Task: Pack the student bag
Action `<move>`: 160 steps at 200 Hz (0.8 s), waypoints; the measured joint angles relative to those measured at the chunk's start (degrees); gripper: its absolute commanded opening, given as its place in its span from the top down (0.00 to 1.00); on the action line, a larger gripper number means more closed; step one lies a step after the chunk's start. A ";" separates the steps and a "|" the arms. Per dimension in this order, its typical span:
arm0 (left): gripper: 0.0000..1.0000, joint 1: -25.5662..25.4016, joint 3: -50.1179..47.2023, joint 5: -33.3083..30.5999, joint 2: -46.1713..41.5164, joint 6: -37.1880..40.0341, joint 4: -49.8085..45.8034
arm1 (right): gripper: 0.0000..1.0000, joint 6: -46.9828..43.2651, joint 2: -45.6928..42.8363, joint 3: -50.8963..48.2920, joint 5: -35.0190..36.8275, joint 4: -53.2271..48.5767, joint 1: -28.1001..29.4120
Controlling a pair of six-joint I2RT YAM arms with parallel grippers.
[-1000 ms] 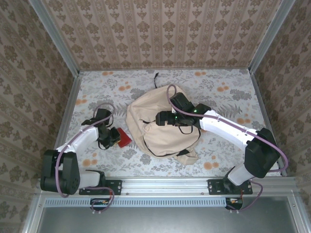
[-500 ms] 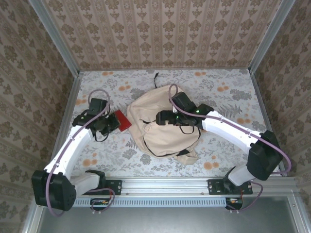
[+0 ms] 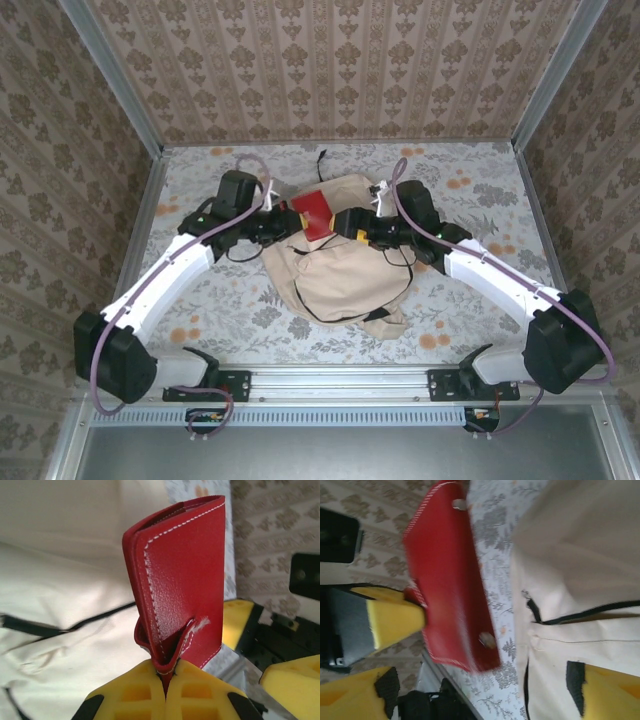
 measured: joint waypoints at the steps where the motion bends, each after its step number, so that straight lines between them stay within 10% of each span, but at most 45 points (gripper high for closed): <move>1: 0.98 -0.15 0.17 0.15 0.20 0.15 0.00 | 0.19 -0.07 0.00 0.00 -0.15 0.09 -0.04; 124: 0.97 -4.46 4.39 4.72 5.01 7.78 -2.43 | 0.75 -5.77 7.32 4.31 -16.37 -0.52 -6.67; 160: 0.49 -4.46 4.61 4.68 5.88 8.20 -3.67 | 0.94 -5.57 7.52 4.33 -16.83 -0.83 -6.69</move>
